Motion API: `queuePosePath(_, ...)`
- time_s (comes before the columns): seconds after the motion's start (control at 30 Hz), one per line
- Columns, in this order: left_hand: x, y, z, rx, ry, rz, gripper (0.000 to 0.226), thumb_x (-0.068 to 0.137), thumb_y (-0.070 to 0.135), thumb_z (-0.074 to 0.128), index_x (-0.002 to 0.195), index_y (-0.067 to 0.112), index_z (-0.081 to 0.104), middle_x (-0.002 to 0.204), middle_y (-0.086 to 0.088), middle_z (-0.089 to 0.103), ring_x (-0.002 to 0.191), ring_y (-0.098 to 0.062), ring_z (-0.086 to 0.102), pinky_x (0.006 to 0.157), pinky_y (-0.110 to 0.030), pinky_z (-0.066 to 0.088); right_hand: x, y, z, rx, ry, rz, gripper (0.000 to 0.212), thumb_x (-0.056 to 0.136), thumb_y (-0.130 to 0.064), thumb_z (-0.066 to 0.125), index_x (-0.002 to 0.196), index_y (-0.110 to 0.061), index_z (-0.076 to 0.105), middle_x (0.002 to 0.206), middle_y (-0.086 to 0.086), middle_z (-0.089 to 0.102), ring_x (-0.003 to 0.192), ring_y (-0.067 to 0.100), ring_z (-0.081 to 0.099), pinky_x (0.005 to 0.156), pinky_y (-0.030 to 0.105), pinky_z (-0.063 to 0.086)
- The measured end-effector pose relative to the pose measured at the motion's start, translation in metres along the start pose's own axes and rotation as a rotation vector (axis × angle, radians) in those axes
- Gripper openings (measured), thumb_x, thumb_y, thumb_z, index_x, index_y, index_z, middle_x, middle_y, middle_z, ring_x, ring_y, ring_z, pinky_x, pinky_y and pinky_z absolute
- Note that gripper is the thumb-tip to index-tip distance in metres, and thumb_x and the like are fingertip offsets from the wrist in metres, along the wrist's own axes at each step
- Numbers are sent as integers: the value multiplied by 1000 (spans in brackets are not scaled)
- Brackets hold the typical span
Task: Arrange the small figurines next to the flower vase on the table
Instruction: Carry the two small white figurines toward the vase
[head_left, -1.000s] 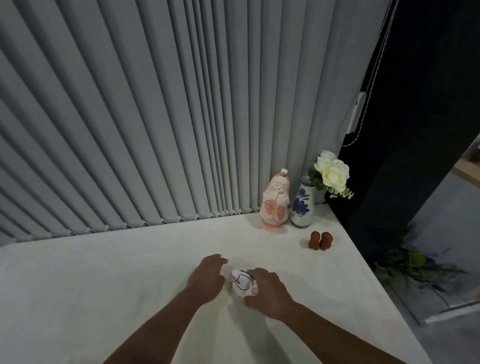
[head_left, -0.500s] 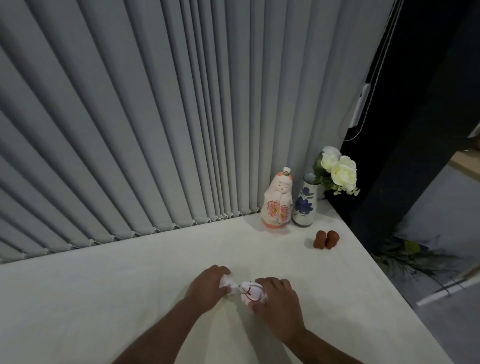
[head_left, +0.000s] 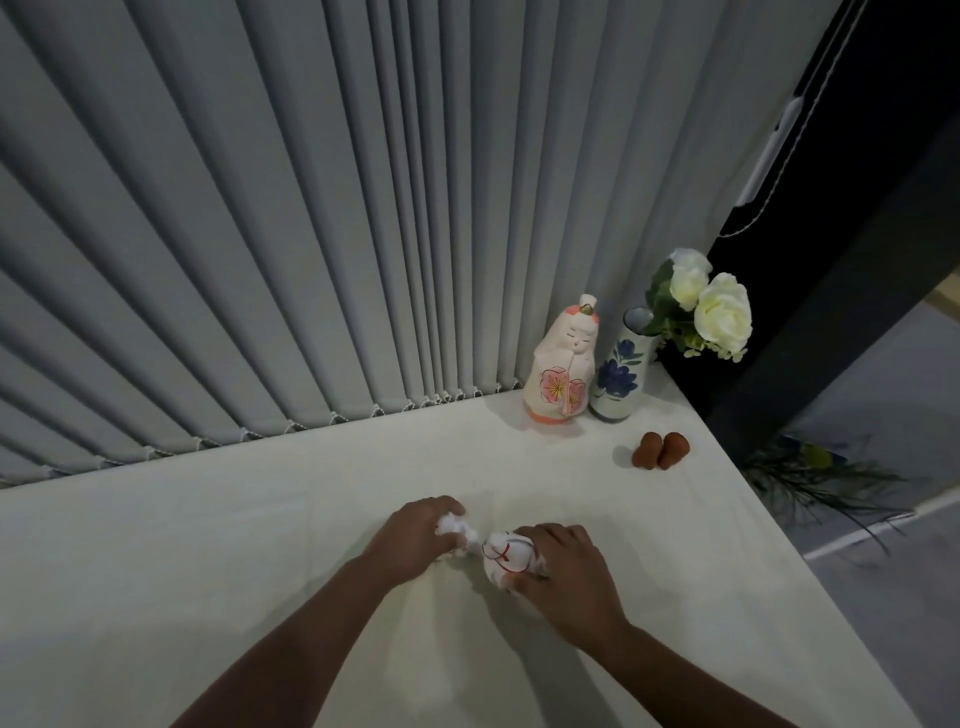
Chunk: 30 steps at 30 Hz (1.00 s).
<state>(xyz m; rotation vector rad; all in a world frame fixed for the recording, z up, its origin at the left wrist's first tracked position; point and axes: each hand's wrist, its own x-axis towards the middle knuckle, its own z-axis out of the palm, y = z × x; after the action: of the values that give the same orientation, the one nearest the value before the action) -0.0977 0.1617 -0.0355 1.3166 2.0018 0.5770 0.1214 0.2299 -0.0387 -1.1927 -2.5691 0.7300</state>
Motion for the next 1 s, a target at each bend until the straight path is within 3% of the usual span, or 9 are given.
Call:
queuePosePath(0.27, 16, 6, -9, 53, -87, 32, 29, 81, 26, 70, 110, 22, 65, 108, -3, 69, 93, -19, 61, 78, -26, 43, 25, -1, -6, 21, -48, 0, 48, 70, -55, 66, 115, -36, 59, 113, -14, 64, 103, 16, 51, 80, 32, 45)
queuePosePath(0.43, 31, 20, -17, 61, -77, 78, 36, 73, 36, 67, 106, 22, 66, 106, -4, 69, 95, -23, 63, 79, -29, 46, 39, 8, -16, -29, -29, 21, 49, 71, -53, 67, 116, -36, 59, 116, -12, 64, 105, 18, 52, 83, 33, 45)
queuePosePath(0.7, 81, 62, -20, 128, 46, 213, 25, 77, 21, 69, 101, 17, 65, 98, -7, 69, 95, -26, 59, 74, -30, 43, 84, 29, -60, -213, -16, 88, 43, 80, -47, 61, 121, -35, 54, 123, -11, 60, 118, 15, 50, 113, 49, 13)
queuePosePath(1.0, 121, 72, -8, 207, 62, 174, 32, 81, 6, 58, 112, 12, 60, 115, -11, 64, 108, -29, 55, 86, -32, 43, 124, 44, -82, -348, -144, 94, 42, 84, -52, 53, 122, -34, 51, 119, -8, 65, 119, 12, 53, 117, 54, -7)
